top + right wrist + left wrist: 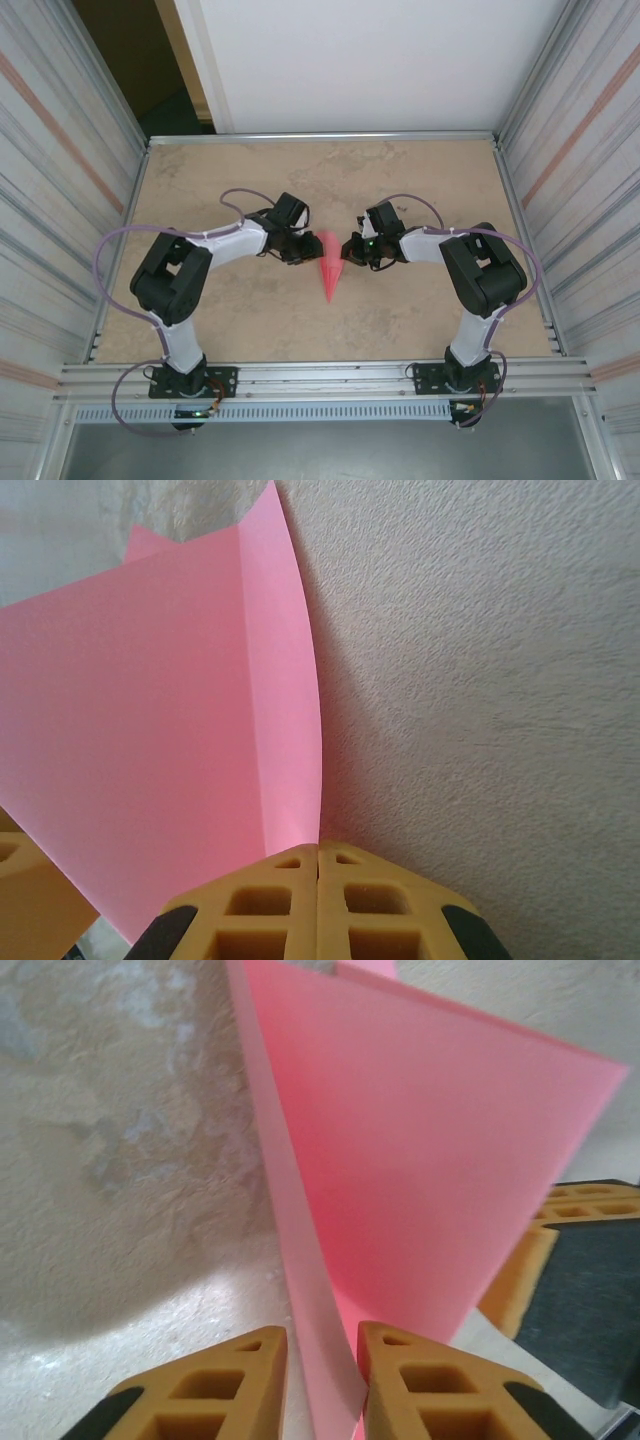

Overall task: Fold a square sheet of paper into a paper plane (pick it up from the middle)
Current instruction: Turn over a paper plane at the center of the table.

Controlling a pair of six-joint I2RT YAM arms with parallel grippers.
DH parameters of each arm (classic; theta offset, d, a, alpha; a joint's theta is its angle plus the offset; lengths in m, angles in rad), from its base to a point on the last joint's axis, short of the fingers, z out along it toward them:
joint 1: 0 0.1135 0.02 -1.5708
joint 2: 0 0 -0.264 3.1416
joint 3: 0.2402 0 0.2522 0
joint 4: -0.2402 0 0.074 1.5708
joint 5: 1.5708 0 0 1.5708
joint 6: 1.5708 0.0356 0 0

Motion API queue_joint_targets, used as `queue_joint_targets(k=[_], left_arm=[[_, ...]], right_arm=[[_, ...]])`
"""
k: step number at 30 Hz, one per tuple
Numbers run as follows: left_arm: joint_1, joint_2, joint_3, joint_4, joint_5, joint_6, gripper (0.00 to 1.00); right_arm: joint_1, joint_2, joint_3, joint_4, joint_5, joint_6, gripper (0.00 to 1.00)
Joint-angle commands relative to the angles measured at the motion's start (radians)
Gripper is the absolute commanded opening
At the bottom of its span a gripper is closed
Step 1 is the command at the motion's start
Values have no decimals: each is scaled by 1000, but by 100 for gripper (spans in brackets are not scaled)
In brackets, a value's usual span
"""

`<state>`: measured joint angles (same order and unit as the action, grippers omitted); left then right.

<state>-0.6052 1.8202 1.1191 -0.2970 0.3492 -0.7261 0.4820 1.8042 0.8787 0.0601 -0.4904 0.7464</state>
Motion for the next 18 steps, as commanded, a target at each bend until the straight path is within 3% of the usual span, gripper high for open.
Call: queue_joint_targets(k=[1, 6, 10, 18], left_arm=[[-5, 16, 37, -85, -30, 20, 18], [8, 0, 37, -74, -30, 19, 10], [52, -4, -8, 6, 51, -4, 1], [111, -54, -58, 142, 108, -12, 0]], right_arm=[[-5, -35, 0, -8, 15, -34, 5], [-5, -55, 7, -20, 22, -37, 5], [-6, -67, 23, -35, 32, -42, 5], [-23, -99, 41, -46, 63, -39, 3]])
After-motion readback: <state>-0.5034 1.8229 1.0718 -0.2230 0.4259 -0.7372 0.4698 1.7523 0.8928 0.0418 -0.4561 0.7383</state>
